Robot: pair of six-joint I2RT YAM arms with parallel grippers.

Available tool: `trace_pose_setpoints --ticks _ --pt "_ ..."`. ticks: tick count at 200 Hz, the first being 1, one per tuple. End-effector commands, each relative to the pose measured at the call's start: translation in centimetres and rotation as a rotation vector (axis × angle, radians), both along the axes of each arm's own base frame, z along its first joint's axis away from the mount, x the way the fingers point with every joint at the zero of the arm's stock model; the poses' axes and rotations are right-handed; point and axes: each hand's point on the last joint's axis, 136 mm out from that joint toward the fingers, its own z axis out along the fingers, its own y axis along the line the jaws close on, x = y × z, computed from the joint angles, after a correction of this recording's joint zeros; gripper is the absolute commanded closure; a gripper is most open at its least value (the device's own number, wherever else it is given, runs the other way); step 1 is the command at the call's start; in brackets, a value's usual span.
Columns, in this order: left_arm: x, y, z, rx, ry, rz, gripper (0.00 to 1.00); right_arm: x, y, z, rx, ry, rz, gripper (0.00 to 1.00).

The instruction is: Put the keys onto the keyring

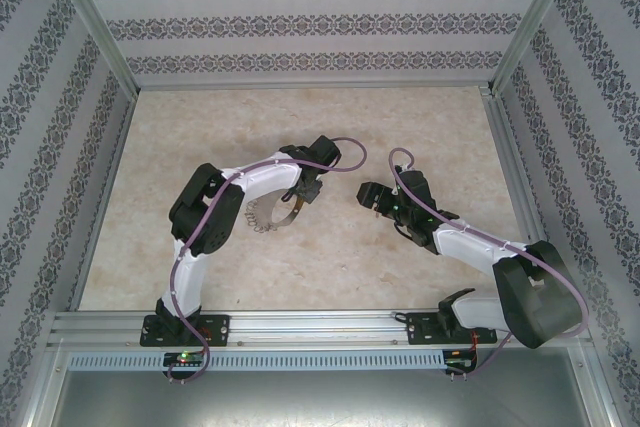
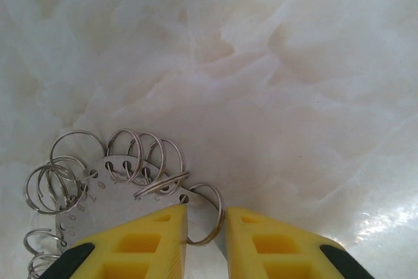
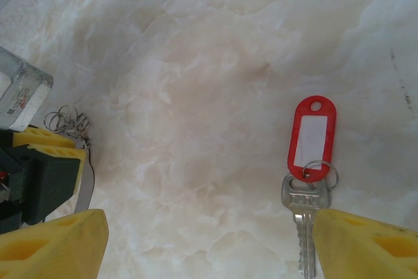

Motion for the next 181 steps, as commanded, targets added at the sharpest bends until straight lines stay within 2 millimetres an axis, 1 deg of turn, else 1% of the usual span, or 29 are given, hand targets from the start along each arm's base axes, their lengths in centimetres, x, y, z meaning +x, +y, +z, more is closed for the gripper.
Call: trace_pose_setpoints --ticks 1,51,81,118,181 --pt "0.3 0.6 -0.3 0.027 0.010 -0.004 0.77 0.0 -0.2 -0.4 0.000 -0.002 -0.017 0.18" --pt "0.8 1.0 -0.5 0.032 0.002 0.008 0.78 0.0 -0.3 -0.3 0.004 -0.003 -0.018 0.18" --pt "1.2 1.4 -0.1 0.047 -0.021 0.020 0.74 0.0 -0.2 -0.3 0.004 -0.004 -0.018 0.18" --pt "1.5 1.6 0.2 0.054 -0.034 0.024 0.73 0.0 -0.2 -0.4 0.004 -0.002 -0.017 0.18" --pt "2.1 1.9 0.4 0.059 -0.047 0.025 0.77 0.0 -0.2 -0.4 0.006 -0.001 -0.016 0.18"
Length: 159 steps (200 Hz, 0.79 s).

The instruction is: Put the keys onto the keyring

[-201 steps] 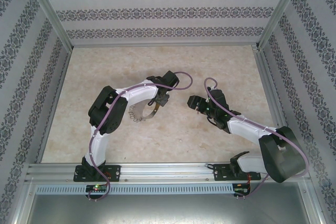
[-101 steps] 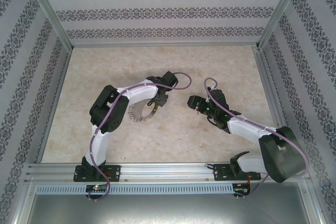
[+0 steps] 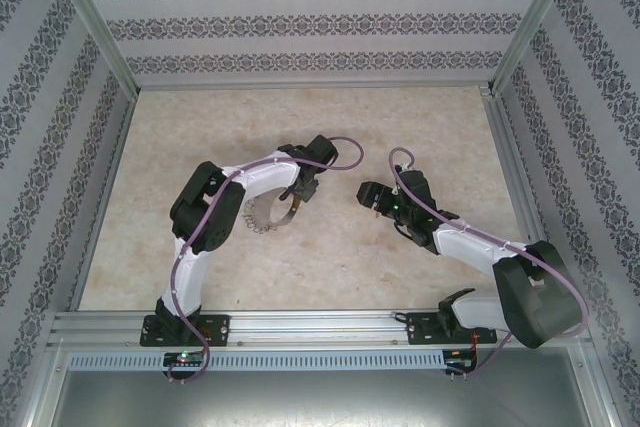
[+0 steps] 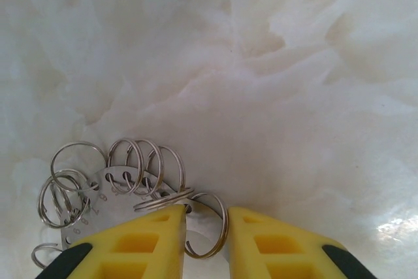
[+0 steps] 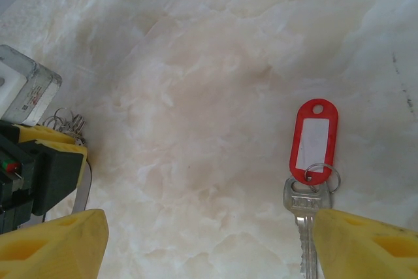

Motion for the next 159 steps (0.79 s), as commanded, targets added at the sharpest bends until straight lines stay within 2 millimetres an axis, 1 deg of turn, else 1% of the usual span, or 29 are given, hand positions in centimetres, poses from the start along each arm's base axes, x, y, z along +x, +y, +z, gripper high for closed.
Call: trace_pose_setpoints --ticks 1,48,66,74,76,79,84,102,123,134,148,159 --pt "1.4 0.5 0.8 0.020 -0.034 -0.001 0.77 -0.1 -0.2 -0.6 0.003 0.006 -0.016 0.18" --pt "1.9 1.0 0.8 0.024 -0.042 0.009 0.81 0.0 -0.2 -0.6 0.002 0.006 -0.015 0.18" --pt "2.0 1.2 0.7 0.025 -0.042 0.012 0.85 0.0 -0.1 -0.6 0.001 0.001 -0.009 0.17" --pt "2.0 1.2 0.7 0.025 -0.041 0.013 0.87 0.0 -0.2 -0.5 -0.003 -0.003 -0.013 0.13" --pt "2.0 1.2 0.7 0.026 -0.041 0.013 0.87 0.0 -0.3 -0.5 -0.005 -0.003 -0.017 0.10" --pt "2.0 1.3 0.7 0.027 -0.041 0.013 0.87 0.1 -0.5 -0.5 -0.008 -0.004 -0.025 0.03" --pt "2.0 1.3 0.7 0.025 -0.041 0.013 0.87 0.1 -0.7 -0.5 -0.015 -0.005 -0.038 0.02" --pt "2.0 1.2 0.8 0.021 -0.041 0.010 0.88 0.2 -1.5 -0.1 -0.029 -0.022 -0.076 0.02" --pt "1.9 1.1 0.8 0.013 -0.036 0.008 0.93 0.1 -2.1 0.2 -0.045 -0.035 -0.100 0.02" --pt "1.8 1.1 0.8 0.009 -0.033 0.008 0.94 0.1 -2.1 0.4 -0.049 -0.037 -0.095 0.02" --pt "1.7 0.9 1.3 -0.007 -0.032 0.009 1.00 0.1 -2.0 0.5 -0.050 -0.039 -0.089 0.02" --pt "1.6 0.6 1.9 -0.029 -0.036 0.005 1.00 0.2 -1.8 0.7 -0.045 -0.048 -0.072 0.02"
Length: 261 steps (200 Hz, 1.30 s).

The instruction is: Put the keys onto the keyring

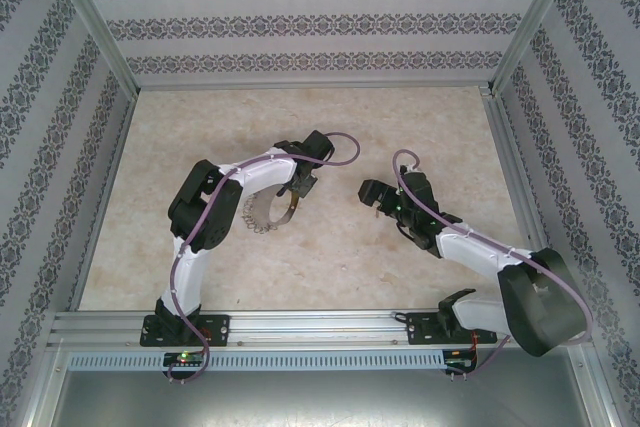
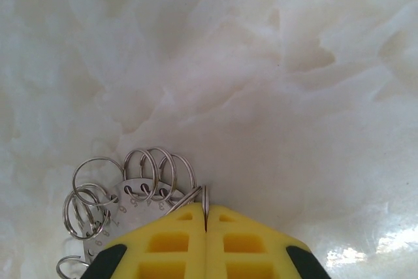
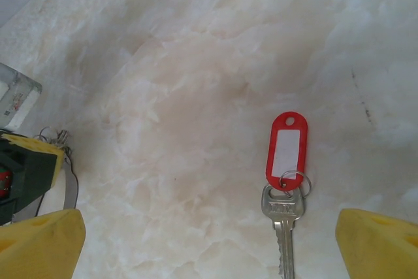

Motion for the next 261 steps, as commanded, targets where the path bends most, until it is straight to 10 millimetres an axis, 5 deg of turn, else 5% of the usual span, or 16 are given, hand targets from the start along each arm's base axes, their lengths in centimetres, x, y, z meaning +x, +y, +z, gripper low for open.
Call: trace_pose_setpoints --ticks 1,47,112,220,261 --pt "0.6 -0.3 1.5 -0.041 -0.019 -0.005 1.00 0.2 -0.4 0.2 -0.021 -0.018 -0.008 0.02" --pt "0.1 -2.0 6.3 -0.196 -0.092 -0.068 1.00 0.8 3.0 2.4 0.031 -0.084 0.184 0.11" --pt "-1.7 -3.4 9.2 -0.334 -0.117 -0.165 1.00 1.5 8.0 5.0 0.172 -0.156 0.422 0.37" --pt "-6.2 -6.7 16.1 -0.791 -0.110 -0.432 1.00 0.3 10.4 10.3 0.247 -0.364 0.656 0.71" --pt "-7.3 -7.7 17.6 -0.871 -0.086 -0.473 1.00 -0.5 11.2 11.7 0.294 -0.402 0.707 0.72"
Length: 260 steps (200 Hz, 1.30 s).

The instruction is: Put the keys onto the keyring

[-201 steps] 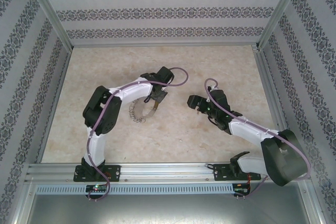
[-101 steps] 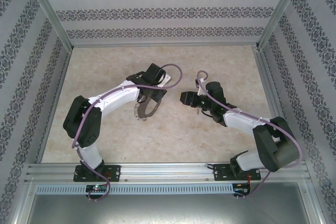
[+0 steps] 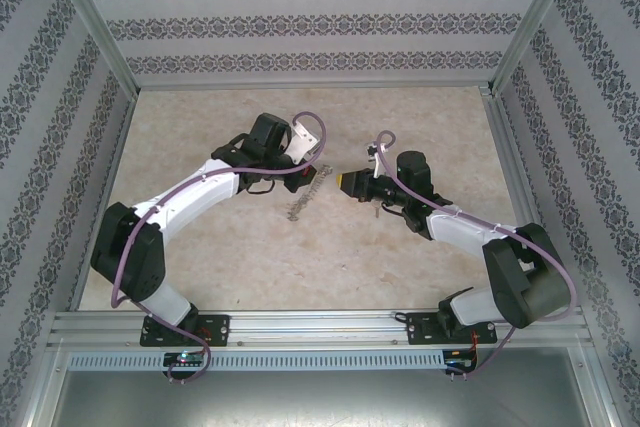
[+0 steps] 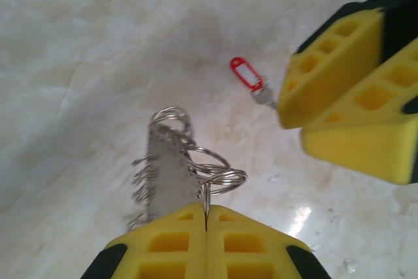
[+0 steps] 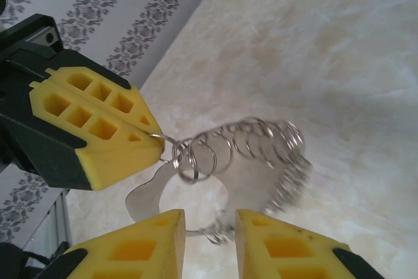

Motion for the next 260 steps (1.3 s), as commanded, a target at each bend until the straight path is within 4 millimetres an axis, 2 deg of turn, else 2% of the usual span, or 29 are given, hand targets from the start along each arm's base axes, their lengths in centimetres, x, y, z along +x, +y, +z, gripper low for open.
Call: trace_pose_setpoints --ticks 1,49,78,107,138,179,234,260 --pt "-0.7 -1.3 2.6 -0.105 -0.036 -0.077 1.00 -0.3 0.9 3.4 0.064 -0.103 0.065 0.73" --pt "-0.9 -1.6 3.4 -0.135 -0.030 -0.086 1.00 -1.6 0.7 4.3 0.101 -0.105 0.053 0.78" --pt "-0.9 -1.7 4.7 -0.157 -0.053 -0.089 1.00 -2.9 0.6 5.7 0.123 -0.125 0.045 0.78" --pt "-1.0 -1.9 5.9 -0.176 -0.066 -0.103 1.00 -3.8 1.3 6.7 0.140 -0.138 0.072 0.78" --pt "-1.5 -2.2 7.4 -0.201 -0.081 -0.134 1.00 -3.6 1.9 6.9 0.139 -0.141 0.092 0.77" --pt "-2.5 -2.4 9.2 -0.225 -0.098 -0.186 1.00 -3.0 1.0 7.2 0.135 -0.165 0.076 0.61" --pt "-3.4 -2.6 10.2 -0.234 -0.095 -0.236 1.00 -3.2 -0.6 9.1 0.162 -0.211 0.094 0.61" --pt "-3.7 -2.8 10.5 -0.247 -0.084 -0.260 1.00 -3.5 -0.5 9.9 0.176 -0.225 0.126 0.64"
